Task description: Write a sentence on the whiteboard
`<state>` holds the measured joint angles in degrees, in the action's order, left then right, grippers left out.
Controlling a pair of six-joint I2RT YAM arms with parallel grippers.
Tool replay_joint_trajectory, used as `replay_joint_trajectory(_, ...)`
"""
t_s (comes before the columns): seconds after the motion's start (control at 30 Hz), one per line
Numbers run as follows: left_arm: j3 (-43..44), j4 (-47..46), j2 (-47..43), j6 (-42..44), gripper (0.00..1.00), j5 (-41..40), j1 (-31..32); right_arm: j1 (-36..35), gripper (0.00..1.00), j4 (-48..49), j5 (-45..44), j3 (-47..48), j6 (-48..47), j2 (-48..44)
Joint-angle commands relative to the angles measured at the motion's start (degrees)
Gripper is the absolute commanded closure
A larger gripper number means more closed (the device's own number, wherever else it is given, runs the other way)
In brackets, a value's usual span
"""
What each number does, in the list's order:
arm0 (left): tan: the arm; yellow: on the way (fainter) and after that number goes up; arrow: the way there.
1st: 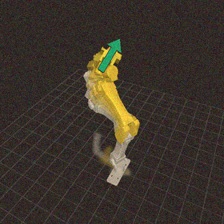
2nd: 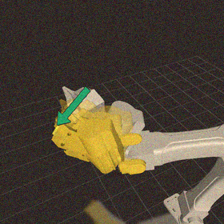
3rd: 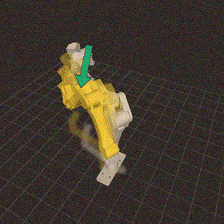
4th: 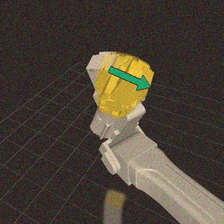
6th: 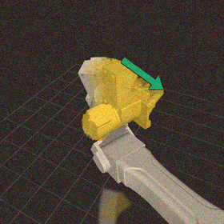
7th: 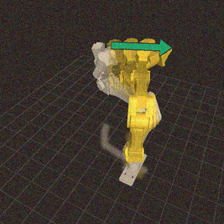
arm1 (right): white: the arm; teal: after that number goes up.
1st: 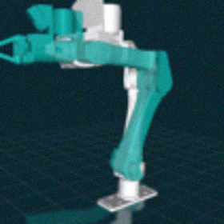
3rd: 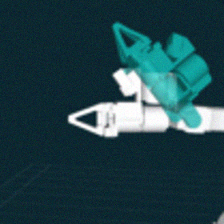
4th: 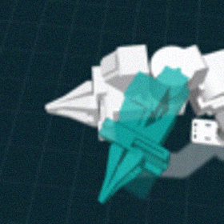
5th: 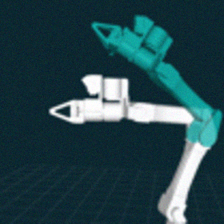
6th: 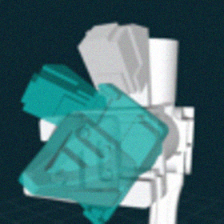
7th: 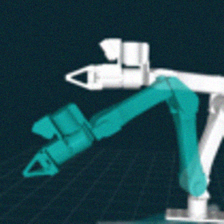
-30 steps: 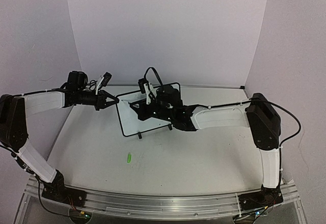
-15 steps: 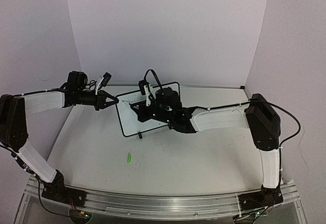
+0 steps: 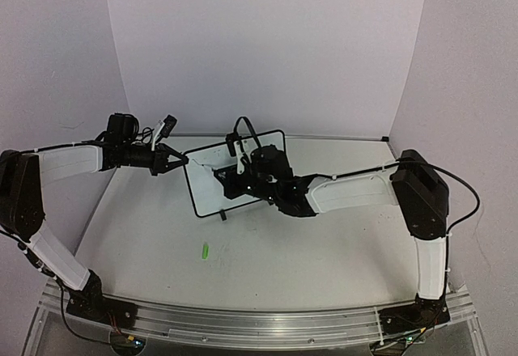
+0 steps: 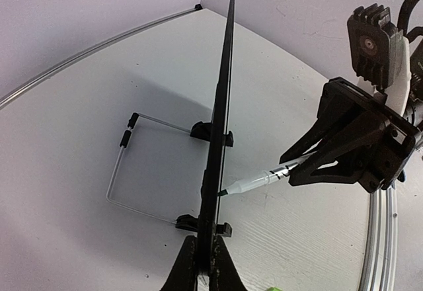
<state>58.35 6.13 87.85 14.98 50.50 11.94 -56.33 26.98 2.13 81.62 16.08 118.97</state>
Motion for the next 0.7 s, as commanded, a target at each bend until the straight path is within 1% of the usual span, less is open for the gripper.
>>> replay_joint_trajectory(0.0,0.1,1.3,-0.2,1.4,1.0,-0.8,-0.3,0.8,1.0,2.0,-3.3,-0.9,-0.6,-3.5)
replay_joint_trajectory(0.2,0.3,1.4,-0.1,1.4,1.0,-0.8,-0.3,0.8,1.0,2.9,6.8,-1.5,-2.9,-4.9)
replay_joint_trajectory(0.3,0.3,1.4,-0.1,1.4,1.0,-0.8,-0.3,0.7,1.0,1.7,10.3,-0.4,-3.1,-4.5)
replay_joint_trajectory(0.37,0.3,1.5,-0.1,1.4,1.0,-0.9,-0.3,0.7,1.0,0.9,11.0,0.6,-2.8,-3.8)
replay_joint_trajectory(0.5,0.3,1.6,-0.1,1.4,1.0,-1.0,-0.3,0.8,1.0,-0.5,8.4,1.9,-2.0,-2.6)
replay_joint_trajectory(0.67,0.3,1.7,0.0,1.5,1.0,-0.9,-0.3,0.9,1.0,-0.6,7.2,2.5,-1.6,-1.8)
